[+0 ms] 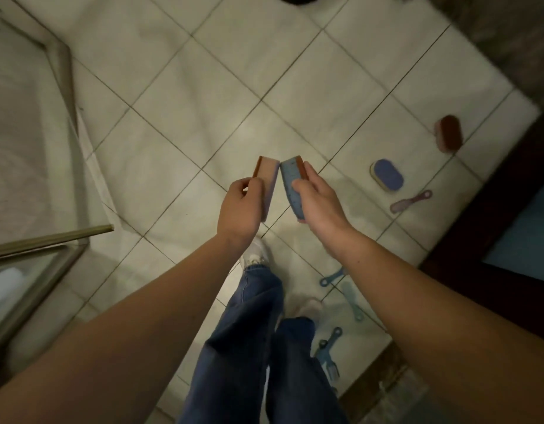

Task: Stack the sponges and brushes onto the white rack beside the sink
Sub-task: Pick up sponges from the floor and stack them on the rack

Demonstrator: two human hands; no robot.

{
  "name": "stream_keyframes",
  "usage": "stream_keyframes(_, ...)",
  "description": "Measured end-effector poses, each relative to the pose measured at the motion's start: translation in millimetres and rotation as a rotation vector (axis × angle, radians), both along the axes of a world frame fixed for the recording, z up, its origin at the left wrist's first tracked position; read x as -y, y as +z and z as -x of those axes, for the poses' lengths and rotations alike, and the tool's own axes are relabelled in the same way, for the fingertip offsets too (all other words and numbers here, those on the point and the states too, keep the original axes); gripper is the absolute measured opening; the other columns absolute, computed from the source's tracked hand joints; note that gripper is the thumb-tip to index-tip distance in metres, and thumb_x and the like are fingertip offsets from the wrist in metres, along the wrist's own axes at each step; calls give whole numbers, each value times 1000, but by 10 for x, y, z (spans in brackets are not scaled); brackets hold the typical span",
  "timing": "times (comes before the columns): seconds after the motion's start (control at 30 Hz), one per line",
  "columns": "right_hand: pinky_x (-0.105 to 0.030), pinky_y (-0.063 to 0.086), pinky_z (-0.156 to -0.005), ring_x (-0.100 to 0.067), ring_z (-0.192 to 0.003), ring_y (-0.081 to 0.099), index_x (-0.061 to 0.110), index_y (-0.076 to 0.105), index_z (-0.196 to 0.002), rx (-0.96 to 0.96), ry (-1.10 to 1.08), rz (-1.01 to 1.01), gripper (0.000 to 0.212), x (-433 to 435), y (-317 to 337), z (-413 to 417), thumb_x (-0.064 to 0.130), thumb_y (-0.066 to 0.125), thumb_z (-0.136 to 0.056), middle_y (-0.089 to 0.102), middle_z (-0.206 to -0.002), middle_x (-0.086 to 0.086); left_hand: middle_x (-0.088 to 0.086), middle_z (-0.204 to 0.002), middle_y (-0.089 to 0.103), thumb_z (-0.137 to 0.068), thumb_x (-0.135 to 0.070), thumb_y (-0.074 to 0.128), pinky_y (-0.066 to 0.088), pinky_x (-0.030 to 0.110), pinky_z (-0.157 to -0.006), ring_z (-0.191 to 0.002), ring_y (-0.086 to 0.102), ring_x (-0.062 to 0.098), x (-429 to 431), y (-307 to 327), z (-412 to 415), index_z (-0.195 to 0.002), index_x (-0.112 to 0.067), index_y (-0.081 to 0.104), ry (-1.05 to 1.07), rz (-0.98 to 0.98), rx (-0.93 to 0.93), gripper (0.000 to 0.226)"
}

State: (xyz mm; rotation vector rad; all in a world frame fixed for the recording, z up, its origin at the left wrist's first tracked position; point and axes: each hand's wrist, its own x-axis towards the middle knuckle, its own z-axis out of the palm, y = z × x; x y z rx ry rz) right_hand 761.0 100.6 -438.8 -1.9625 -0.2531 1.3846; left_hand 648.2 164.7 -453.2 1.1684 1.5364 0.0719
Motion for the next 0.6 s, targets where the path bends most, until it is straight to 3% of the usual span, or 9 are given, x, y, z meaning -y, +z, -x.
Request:
stream_keyframes(0.07,-35,47,-101,-13,-120,52,36,36,-147,11,-7,-26,51,-24,488,-40,27,43,-98,50,-141,6,0,-101,56,-95,-33,41,52,43,-85,-90,56,19,-35,516,-32,-121,-15,55,28,-1,39,34)
stream_keyframes(0.2,-31,51,-92,-10,-113,56,34,46,-141,29,17,-120,47,-58,1494,-35,27,49,-95,57,-129,10,2,-104,56,-96,-34,44,53,33,-66,-80,56,14,-41,1592,-7,-124,-14,54,89,-33,105,35)
stream_keyframes(0.37,-38,48,-101,-9,-115,53,31,46,-141,89,100,-218,51,43,2520,72,29,57,-91,54,-123,15,-2,-105,57,-94,-37,49,53,31,-67,-85,57,12,124,2619,198,-126,-18,53,186,-99,166,38)
stream_keyframes(0.5,-30,48,-96,-9,-116,50,31,45,-141,125,179,-291,56,247,3126,228,29,62,-88,51,-130,12,-9,-101,59,-92,-34,53,51,26,-64,-87,58,10,438,3238,410,-121,-22,56,263,-172,228,32)
stream_keyframes(0.6,-23,46,-88,-9,-115,49,31,44,-142,145,261,-354,58,359,3469,374,27,64,-87,50,-128,13,-15,-95,62,-89,-33,56,52,26,-69,-87,60,8,647,3614,620,-106,-32,61,317,-230,286,18)
